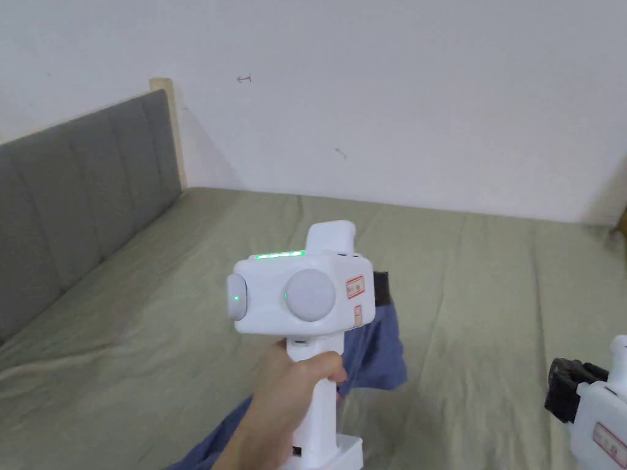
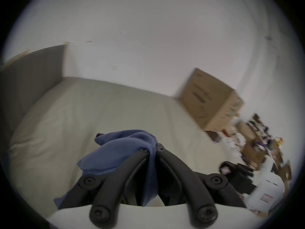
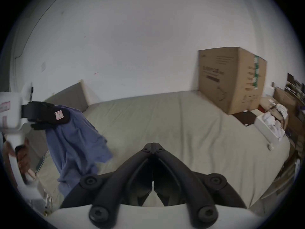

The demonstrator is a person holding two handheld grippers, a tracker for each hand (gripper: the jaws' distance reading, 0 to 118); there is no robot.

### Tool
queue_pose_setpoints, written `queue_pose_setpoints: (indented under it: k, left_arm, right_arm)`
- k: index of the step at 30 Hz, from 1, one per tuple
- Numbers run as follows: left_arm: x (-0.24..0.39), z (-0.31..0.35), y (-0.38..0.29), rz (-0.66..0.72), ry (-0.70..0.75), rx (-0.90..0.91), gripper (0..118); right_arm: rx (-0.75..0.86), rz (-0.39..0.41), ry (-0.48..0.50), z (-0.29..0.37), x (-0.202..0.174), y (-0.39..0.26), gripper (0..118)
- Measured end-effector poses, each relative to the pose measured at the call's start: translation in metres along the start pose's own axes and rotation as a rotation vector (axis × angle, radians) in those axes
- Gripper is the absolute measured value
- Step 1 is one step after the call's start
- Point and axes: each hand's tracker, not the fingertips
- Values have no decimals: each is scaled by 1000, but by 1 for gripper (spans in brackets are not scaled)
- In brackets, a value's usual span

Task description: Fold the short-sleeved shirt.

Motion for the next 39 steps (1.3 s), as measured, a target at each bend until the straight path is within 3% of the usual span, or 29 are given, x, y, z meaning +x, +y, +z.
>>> queue_pose_setpoints:
  k: [4, 7, 12, 15, 16, 17, 19, 20, 22, 27, 28, 31, 35, 39]
  left_arm:
    - [70, -27, -37, -118, -150, -68, 1]
    - [103, -69, -89, -166, -215, -235, 1]
    - [116, -146, -203, -273, -135, -540, 1]
    - [113, -162, -242, -271, -107, -650, 3]
    - [111, -163, -246, -261, -107, -636, 10]
    - [109, -159, -247, -264, -111, -632, 30]
    - [107, -160, -239, -258, -109, -633, 84]
    - [107, -160, -233, -253, -116, -642, 98]
    - [106, -155, -223, -247, -123, -649, 99]
    - [95, -112, -181, -281, -92, -492, 94]
    - [88, -104, -176, -270, -83, -474, 85]
    - [55, -74, -169, -183, -30, -414, 4]
    - [7, -57, -186, -210, 113, -470, 0]
    - [-42, -47, -174, -44, 176, -447, 0]
  right_arm:
    - [52, -70, -120, 26, 49, 10, 0]
    - [66, -115, -207, 44, 86, 8, 0]
    - [9, -185, -297, 54, 131, -16, 0]
    - [-54, -210, -326, 51, 140, -36, 0]
    - [-72, -215, -326, 49, 143, -41, 0]
    - [-84, -219, -326, 47, 144, -46, 0]
    - [-111, -227, -322, 40, 148, -54, 0]
    - [-120, -228, -316, 38, 147, -56, 0]
    - [-131, -224, -304, 34, 143, -57, 0]
    - [-136, -182, -244, 27, 117, -51, 0]
    - [-137, -171, -229, 26, 111, -51, 0]
    - [-146, -133, -178, 23, 92, -51, 0]
    - [-188, -86, -127, 11, 72, -57, 0]
    - [-218, -51, -103, -3, 59, -61, 0]
